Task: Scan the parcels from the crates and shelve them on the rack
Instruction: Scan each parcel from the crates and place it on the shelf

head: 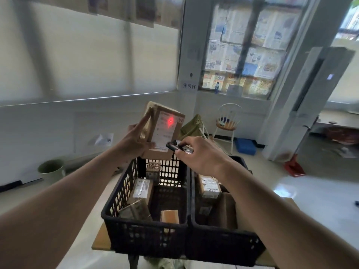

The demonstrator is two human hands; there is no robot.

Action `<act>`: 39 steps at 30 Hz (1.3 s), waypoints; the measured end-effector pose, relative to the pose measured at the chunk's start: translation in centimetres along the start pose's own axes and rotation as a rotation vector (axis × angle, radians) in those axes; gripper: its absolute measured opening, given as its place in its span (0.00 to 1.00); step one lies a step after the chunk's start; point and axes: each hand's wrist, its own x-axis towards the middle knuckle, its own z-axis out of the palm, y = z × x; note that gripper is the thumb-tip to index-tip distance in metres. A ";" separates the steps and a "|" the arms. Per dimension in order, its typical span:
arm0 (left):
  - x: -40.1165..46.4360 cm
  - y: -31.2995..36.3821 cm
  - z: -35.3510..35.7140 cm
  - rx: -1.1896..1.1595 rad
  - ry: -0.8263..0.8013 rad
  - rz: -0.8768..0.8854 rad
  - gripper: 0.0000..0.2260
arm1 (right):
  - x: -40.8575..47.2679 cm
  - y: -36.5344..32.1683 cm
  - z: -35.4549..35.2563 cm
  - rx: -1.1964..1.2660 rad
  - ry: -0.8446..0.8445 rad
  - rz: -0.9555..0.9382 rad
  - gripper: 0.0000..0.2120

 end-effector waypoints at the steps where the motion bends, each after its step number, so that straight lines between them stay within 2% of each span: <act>1: -0.1 0.2 -0.2 0.011 0.001 0.004 0.51 | -0.2 -0.2 0.0 -0.005 -0.002 0.006 0.20; 12: -0.9 0.8 -1.8 -0.004 -0.025 0.031 0.50 | -1.7 -1.1 0.1 -0.039 -0.108 0.031 0.16; 18: -0.6 0.6 -2.1 0.000 -0.021 0.074 0.51 | -1.4 -1.1 0.1 -0.010 -0.137 0.043 0.15; 25: -0.1 1.1 -2.2 0.071 -0.002 0.039 0.51 | -0.9 -0.8 -0.2 0.015 -0.135 0.052 0.16; 28: 0.1 1.7 -2.1 -0.022 -0.018 0.019 0.52 | -0.6 -0.5 0.1 0.084 -0.044 0.078 0.15; 35: -0.9 2.4 -2.7 -0.335 -0.018 -0.059 0.52 | 1.4 0.1 1.4 0.345 0.401 0.118 0.20; 39: -2.6 3.4 -3.3 -0.377 -0.020 -0.066 0.50 | 3.5 -0.1 1.6 0.520 0.478 0.092 0.22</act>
